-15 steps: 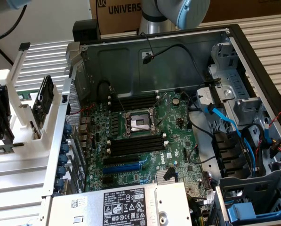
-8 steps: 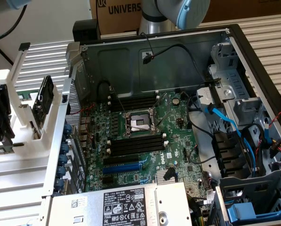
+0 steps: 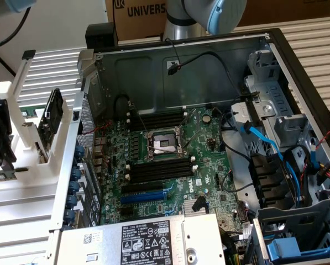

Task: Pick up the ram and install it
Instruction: 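Pick up the ram and move it above insertion slot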

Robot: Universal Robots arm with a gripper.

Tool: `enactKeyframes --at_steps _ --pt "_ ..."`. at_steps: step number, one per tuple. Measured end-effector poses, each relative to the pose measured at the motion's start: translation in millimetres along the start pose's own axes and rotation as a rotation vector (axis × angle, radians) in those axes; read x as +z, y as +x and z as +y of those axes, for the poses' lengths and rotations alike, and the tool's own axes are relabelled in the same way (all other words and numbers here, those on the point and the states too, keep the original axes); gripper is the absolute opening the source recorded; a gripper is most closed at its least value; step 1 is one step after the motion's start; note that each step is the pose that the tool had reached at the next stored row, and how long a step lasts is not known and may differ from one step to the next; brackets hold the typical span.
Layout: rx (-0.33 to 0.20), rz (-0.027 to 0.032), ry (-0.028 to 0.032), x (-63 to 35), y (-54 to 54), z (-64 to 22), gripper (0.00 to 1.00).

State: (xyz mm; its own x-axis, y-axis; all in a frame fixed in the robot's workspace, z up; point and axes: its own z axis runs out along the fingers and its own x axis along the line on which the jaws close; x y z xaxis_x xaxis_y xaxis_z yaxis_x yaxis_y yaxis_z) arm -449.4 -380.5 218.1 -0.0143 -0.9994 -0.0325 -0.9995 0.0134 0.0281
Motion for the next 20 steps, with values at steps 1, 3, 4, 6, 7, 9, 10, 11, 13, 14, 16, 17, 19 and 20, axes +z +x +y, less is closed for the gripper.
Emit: enactKeyframes --at_steps 1,3,4,6,7,9,10,11,13,14,16,17,19,20 --pt "0.0 0.0 0.0 0.1 -0.2 0.1 0.26" --pt "0.0 0.0 0.0 0.3 -0.9 0.1 0.26" --pt "-0.001 0.0 0.0 0.6 -1.4 0.2 0.26" --pt "-0.001 -0.0003 -0.0001 0.9 -2.4 0.2 0.26" --pt "-0.002 -0.0015 -0.0002 1.1 -2.4 0.2 0.26" --pt "-0.002 -0.0085 -0.0001 2.7 -2.5 0.7 0.26" --pt "-0.002 -0.0099 -0.0003 3.4 -2.4 0.7 0.26" --pt "-0.002 -0.0115 -0.0004 4.0 -2.4 0.7 0.26" --pt "-0.002 -0.0152 -0.0005 5.6 -2.3 0.7 0.26" --pt "-0.003 -0.017 -0.0005 6.1 -2.3 0.7 0.26" --pt "-0.003 -0.0209 -0.0006 7.5 -2.3 0.6 0.26" --pt "-0.003 -0.0237 -0.0007 8.0 -2.2 0.6 0.26" --pt "-0.003 -0.041 -0.0011 8.9 -2.3 1.9 0.26" --pt "-0.003 -0.0445 -0.0016 9.0 -2.3 2.5 0.26"
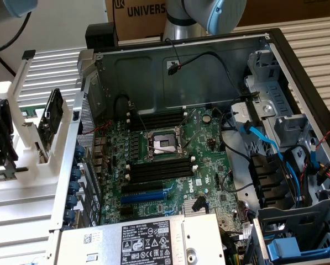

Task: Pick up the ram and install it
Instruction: 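Pick up the ram and move it above insertion slot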

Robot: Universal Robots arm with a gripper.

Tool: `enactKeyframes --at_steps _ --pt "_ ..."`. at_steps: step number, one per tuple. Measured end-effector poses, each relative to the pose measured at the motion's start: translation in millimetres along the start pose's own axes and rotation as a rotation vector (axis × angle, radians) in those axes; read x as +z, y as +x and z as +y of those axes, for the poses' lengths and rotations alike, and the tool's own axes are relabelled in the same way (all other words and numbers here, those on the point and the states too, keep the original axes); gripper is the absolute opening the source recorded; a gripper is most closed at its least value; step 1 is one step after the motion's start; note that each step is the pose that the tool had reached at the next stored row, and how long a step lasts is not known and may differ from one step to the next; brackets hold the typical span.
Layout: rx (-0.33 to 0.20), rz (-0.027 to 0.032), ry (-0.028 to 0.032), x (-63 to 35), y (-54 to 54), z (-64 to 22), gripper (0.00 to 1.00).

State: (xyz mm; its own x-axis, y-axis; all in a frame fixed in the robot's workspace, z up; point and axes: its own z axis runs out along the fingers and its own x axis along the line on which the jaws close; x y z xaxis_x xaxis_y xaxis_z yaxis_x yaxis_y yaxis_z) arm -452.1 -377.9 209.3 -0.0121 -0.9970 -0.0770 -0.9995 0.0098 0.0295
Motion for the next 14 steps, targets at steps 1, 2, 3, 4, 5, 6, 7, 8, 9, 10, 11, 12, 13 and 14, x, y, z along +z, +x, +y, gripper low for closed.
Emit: enactKeyframes --at_steps 1,2,3,4,5,6,7,8,9,10,11,12,13,14 --pt "0.0 -0.0012 -0.0009 0.0 0.1 0.6 0.26" --pt "0.0 -0.0014 -0.0017 0.1 0.3 1.2 0.26" --pt "0.0 -0.0014 -0.0032 0.1 0.3 1.3 0.26" --pt "0.0 -0.0014 -0.0047 0.1 0.2 1.4 0.26" --pt "0.0 -0.0014 -0.0057 0.0 0.2 1.5 0.26" --pt "0.0 -0.0014 -0.0086 0.0 0.3 1.5 0.26" --pt "0.0 -0.0013 -0.0096 0.0 0.4 1.5 0.26" --pt "0.0 -0.0014 -0.0102 -0.1 0.4 1.5 0.26" --pt "0.0 -0.0015 -0.0106 -0.4 0.5 1.5 0.26" --pt "0.0 -0.0014 -0.011 -1.0 0.6 1.5 0.26" --pt "0.0 -0.0014 -0.0113 -1.7 0.8 1.5 0.26" --pt "0.0 -0.0014 -0.0112 -2.4 1.4 1.5 0.26" --pt "0.0 -0.0015 -0.0113 -2.7 1.9 1.7 0.26" --pt "0.0 -0.0014 -0.0114 -2.8 3.0 2.0 0.26"
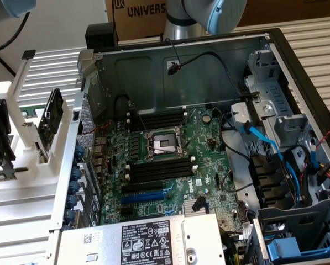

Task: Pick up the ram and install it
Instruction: 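Pick up the ram and move it above insertion slot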

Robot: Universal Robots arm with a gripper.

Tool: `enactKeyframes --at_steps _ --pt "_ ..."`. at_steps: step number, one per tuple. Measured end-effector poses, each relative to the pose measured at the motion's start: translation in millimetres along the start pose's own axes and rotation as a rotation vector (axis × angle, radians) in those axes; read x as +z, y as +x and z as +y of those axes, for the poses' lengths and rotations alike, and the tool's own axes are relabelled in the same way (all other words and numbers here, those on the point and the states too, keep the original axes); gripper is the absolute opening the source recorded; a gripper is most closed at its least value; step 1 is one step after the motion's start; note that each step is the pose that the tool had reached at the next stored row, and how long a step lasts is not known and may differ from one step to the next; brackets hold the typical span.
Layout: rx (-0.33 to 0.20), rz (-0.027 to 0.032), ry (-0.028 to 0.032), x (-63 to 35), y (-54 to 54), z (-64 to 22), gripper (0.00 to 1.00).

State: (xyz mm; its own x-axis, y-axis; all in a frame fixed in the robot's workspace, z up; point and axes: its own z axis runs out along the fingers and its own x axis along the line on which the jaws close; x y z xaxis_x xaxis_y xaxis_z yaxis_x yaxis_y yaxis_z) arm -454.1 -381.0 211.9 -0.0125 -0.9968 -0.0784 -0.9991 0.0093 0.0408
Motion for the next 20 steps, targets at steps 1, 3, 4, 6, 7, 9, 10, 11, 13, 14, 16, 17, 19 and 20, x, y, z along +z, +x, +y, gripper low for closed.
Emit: enactKeyframes --at_steps 1,3,4,6,7,9,10,11,13,14,16,17,19,20 --pt "0.0 0.0 -0.0001 -0.1 1.4 0.4 0.26" --pt "0.0 0.0001 -0.0002 -0.4 4.4 1.3 0.26" --pt "0.0 0.0001 -0.0002 -0.5 6.0 1.6 0.26" --pt "0.0 0.0001 -0.0002 -0.8 9.3 1.6 0.26" --pt "0.0 0.0001 -0.0002 -0.9 11.5 1.5 0.26" --pt "0.0 0.0001 -0.0003 -1.1 12.9 1.5 0.26" --pt "-0.001 -0.0006 -0.0002 -1.0 12.9 1.4 0.26" --pt "-0.001 -0.0018 -0.0003 -1.0 12.9 1.2 0.26" --pt "-0.005 -0.0073 -0.0005 -1.0 12.9 0.8 0.26" --pt "-0.005 -0.0083 -0.0007 -1.0 12.9 0.8 0.26" --pt "-0.006 -0.0094 -0.0008 -1.0 12.8 0.8 0.26" --pt "-0.006 -0.0098 -0.0009 -1.0 12.7 0.8 0.26" --pt "-0.007 -0.0105 -0.0008 -0.7 12.4 0.8 0.26" --pt "-0.007 -0.0109 -0.0011 -0.7 12.4 0.8 0.26"
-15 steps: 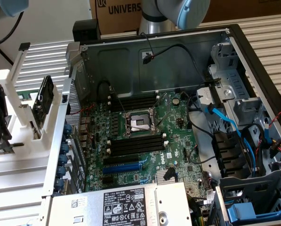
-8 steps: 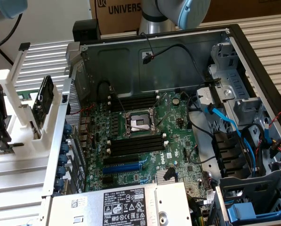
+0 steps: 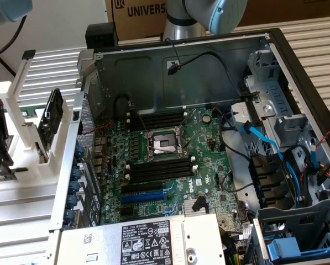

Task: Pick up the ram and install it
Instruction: 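Pick up the ram and move it above insertion slot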

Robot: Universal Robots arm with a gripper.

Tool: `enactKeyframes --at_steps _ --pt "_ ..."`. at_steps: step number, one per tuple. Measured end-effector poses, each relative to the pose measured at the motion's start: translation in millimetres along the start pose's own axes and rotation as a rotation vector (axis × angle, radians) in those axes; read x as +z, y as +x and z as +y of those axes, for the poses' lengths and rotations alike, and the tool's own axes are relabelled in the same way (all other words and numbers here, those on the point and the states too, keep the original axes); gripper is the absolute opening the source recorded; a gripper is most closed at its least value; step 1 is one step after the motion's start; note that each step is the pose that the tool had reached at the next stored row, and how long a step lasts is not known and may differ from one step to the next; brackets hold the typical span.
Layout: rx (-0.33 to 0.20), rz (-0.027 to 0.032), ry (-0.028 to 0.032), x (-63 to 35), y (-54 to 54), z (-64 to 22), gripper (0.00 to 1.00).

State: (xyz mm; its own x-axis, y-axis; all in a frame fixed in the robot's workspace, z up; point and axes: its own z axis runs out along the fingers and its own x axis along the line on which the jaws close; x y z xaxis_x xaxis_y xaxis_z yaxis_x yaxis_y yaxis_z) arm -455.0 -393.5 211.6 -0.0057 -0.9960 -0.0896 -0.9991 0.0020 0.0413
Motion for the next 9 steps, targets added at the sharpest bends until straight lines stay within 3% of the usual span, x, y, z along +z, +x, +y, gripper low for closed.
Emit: enactKeyframes --at_steps 9 --pt "-0.005 -0.0018 -0.0006 5.1 -3.5 -0.2 0.26"
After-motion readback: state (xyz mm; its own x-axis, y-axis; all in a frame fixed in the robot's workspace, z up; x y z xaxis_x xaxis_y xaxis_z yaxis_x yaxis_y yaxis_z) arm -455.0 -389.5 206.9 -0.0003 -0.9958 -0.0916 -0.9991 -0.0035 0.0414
